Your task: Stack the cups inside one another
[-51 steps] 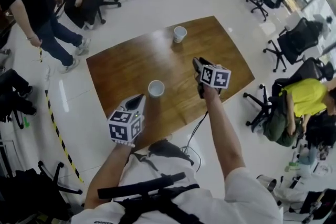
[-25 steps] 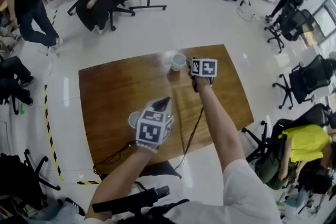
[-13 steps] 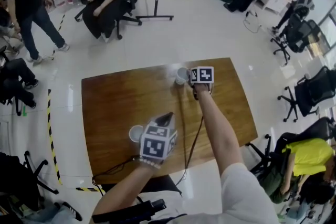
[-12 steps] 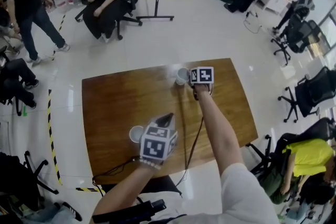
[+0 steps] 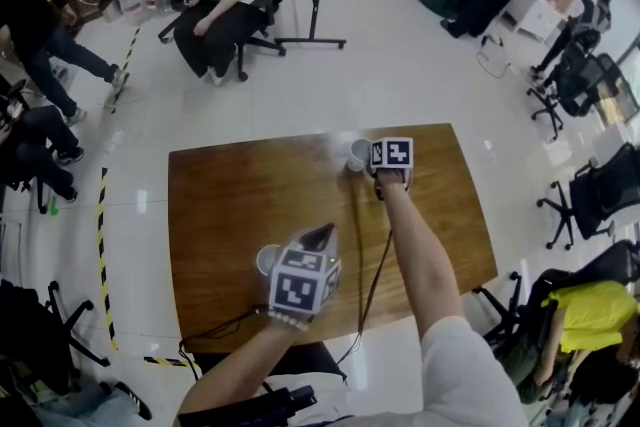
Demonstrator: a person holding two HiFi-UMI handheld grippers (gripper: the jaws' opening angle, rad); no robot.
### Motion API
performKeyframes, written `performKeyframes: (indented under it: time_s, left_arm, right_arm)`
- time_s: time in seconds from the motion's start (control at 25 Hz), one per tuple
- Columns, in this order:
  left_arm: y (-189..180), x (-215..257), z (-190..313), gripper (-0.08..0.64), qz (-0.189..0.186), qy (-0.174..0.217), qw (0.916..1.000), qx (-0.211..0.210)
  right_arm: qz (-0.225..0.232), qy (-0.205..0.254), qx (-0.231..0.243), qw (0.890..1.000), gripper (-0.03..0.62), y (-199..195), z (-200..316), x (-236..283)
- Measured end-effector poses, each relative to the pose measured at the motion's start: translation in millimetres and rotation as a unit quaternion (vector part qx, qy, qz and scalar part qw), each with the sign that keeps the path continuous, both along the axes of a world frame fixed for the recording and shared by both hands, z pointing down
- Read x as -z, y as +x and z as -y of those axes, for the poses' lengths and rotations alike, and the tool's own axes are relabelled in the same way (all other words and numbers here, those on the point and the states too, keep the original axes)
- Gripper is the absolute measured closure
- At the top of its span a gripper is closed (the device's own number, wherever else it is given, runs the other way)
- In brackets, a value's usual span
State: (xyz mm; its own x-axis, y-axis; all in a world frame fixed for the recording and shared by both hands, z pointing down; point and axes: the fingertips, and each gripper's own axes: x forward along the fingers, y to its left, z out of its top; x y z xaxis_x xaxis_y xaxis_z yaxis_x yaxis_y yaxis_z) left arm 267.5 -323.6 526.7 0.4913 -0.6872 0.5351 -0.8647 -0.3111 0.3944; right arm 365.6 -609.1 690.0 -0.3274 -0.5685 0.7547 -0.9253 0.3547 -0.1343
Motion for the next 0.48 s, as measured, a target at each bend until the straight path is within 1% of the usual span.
performKeyframes:
  time_s: [0.2, 0.48]
  left_arm:
    - [-8.8, 0.7, -7.2, 0.561, -0.001, -0.001, 1.0000, 0.000]
    - [-25.7, 12.7, -11.1, 0.561, -0.007, 0.009, 0.9999, 0.005]
  right_arm:
    - [0.007, -0.003, 0.002, 1.000, 0.566, -4.3, -8.1, 9.2]
    - [0.018, 0.031, 0.017, 0.999, 0.568, -17.2, -26.5, 53.3]
